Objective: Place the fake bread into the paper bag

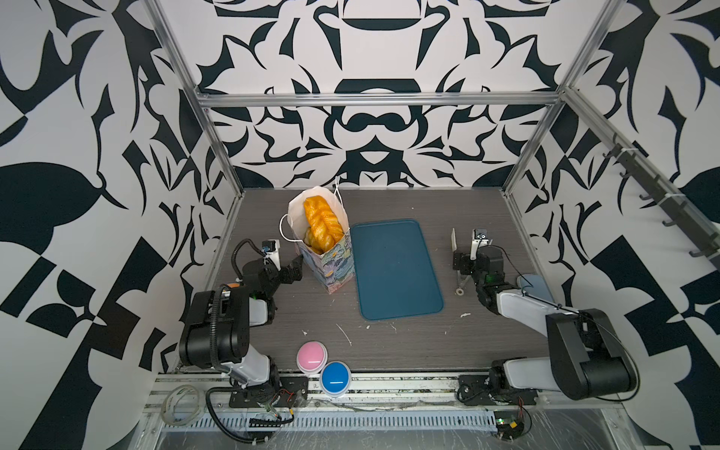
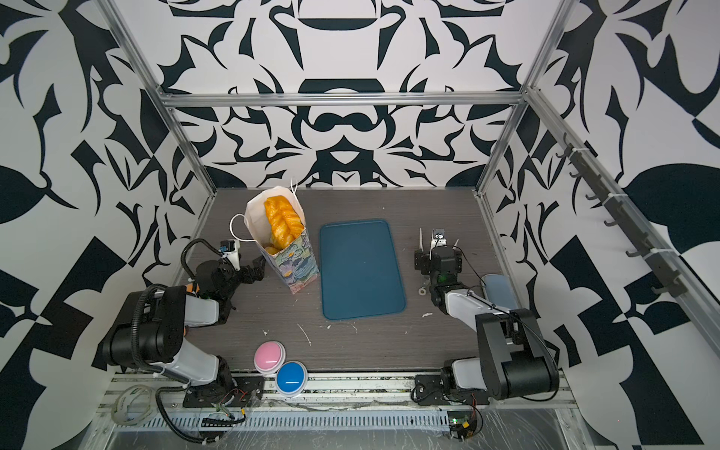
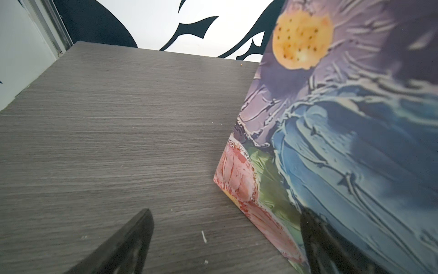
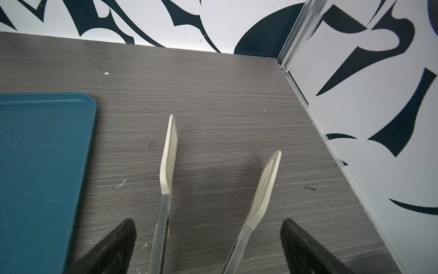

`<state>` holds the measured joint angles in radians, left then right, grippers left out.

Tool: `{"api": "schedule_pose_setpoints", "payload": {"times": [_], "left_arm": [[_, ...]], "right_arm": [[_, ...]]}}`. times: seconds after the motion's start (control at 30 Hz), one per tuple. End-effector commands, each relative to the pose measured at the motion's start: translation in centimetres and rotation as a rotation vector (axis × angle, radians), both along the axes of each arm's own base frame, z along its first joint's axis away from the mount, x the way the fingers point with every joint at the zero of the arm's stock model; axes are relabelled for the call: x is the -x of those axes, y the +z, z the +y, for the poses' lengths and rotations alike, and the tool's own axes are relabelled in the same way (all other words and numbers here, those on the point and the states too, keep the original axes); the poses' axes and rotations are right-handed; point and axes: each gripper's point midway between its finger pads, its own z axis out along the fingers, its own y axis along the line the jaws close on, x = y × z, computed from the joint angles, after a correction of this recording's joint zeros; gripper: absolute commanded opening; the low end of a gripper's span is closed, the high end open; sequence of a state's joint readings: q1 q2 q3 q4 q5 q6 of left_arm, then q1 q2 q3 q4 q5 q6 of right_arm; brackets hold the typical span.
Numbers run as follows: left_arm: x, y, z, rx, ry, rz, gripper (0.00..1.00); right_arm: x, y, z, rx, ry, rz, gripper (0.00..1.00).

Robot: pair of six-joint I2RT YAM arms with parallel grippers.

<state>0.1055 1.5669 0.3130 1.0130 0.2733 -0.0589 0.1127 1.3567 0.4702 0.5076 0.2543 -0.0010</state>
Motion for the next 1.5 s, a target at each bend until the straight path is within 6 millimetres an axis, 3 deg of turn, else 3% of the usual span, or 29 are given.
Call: {"api": "schedule_pose_setpoints", "payload": {"times": [0.0, 0.63, 1.47], "left_arm": [[-0.1, 0.8, -0.3, 0.008, -0.011, -0.04, 0.99], [-0.4, 0.7, -0.7, 0.007, -0.036, -0.023, 0.99], [-0.6, 0.5, -0.9, -0.003, -0.045, -0.012, 0.99]], "right_arm": [[-0.7, 2.1, 0.3, -0.009, 0.019, -0.093, 0.99], [-0.7, -2.6, 1.6, -0.026, 0.101, -0.085, 0.98], [-0.7, -2.8, 1.3, -0.038, 0.089, -0.08, 0.99]]}}
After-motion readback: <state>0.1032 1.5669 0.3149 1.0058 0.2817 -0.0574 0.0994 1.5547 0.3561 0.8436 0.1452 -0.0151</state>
